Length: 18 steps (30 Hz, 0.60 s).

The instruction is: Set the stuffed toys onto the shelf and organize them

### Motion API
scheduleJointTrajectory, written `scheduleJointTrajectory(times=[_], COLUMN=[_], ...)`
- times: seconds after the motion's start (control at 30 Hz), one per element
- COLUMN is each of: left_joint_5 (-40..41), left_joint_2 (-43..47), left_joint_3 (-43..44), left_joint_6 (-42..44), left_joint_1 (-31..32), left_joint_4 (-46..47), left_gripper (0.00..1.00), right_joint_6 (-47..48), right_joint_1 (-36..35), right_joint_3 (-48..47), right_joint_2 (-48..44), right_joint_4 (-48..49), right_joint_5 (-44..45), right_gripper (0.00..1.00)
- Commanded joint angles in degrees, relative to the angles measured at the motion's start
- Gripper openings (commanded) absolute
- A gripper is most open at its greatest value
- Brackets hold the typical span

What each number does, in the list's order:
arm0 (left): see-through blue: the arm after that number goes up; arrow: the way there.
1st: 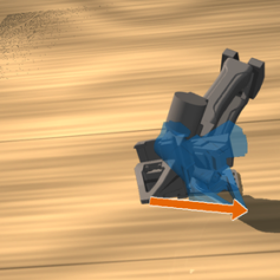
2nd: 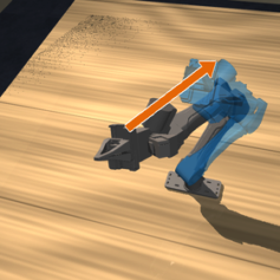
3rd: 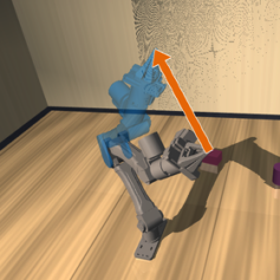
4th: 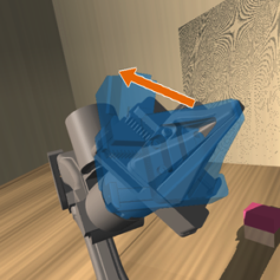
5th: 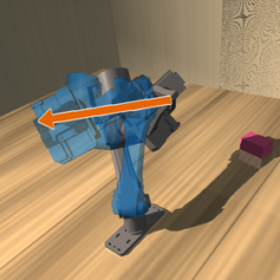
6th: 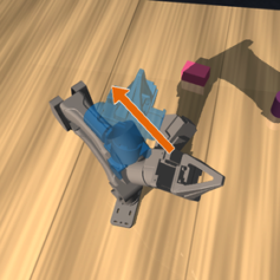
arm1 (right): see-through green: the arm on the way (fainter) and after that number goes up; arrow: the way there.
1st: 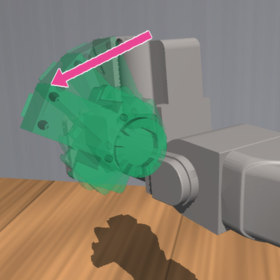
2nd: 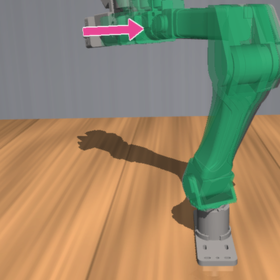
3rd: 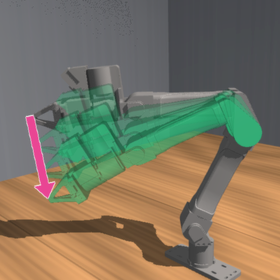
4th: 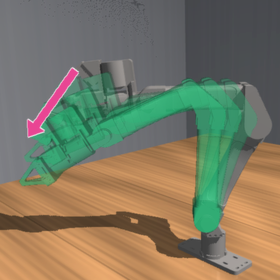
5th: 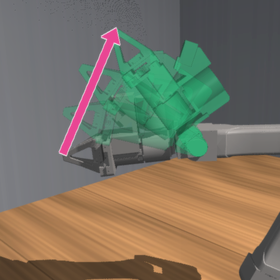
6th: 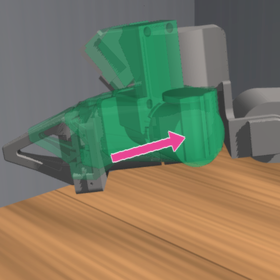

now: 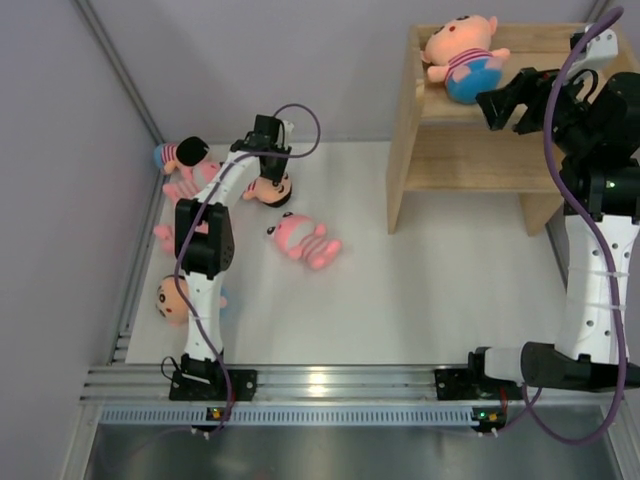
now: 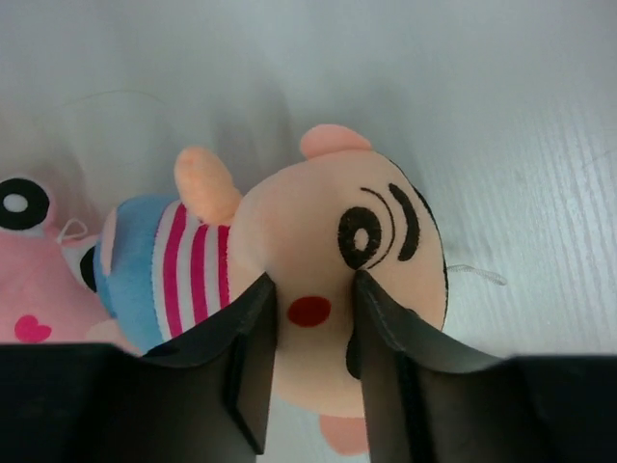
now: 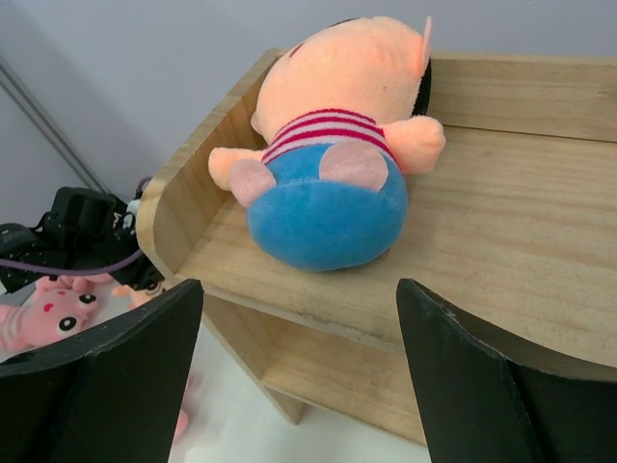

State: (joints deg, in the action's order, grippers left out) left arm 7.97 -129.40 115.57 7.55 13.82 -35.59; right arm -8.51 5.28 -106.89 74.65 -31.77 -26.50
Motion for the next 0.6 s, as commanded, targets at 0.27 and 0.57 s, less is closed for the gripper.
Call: scheduleJointTrajectory(times=[0.27,0.57], left_joint_5=[-14.82,-40.91], left_joint_2=[15.2,35.88], left_joint_3=[-15.19,-20.21], left_joint_6=[9.76,15.38], left_joint_1=[-0.2,1.29], left_joint_4=[0.09,-11.15], left_gripper=[0.0,0.0], right_joint_6=[7.36,19.4], right_joint_1=[-8.79,-18.81], right_joint_3=[-0.51,-0.78], right_joint_2=[-2.23,-1.09], right_joint_4=[-1.98,-7.86], right_joint_5=[0.84,-11.8], right_gripper=[0.82,0.82])
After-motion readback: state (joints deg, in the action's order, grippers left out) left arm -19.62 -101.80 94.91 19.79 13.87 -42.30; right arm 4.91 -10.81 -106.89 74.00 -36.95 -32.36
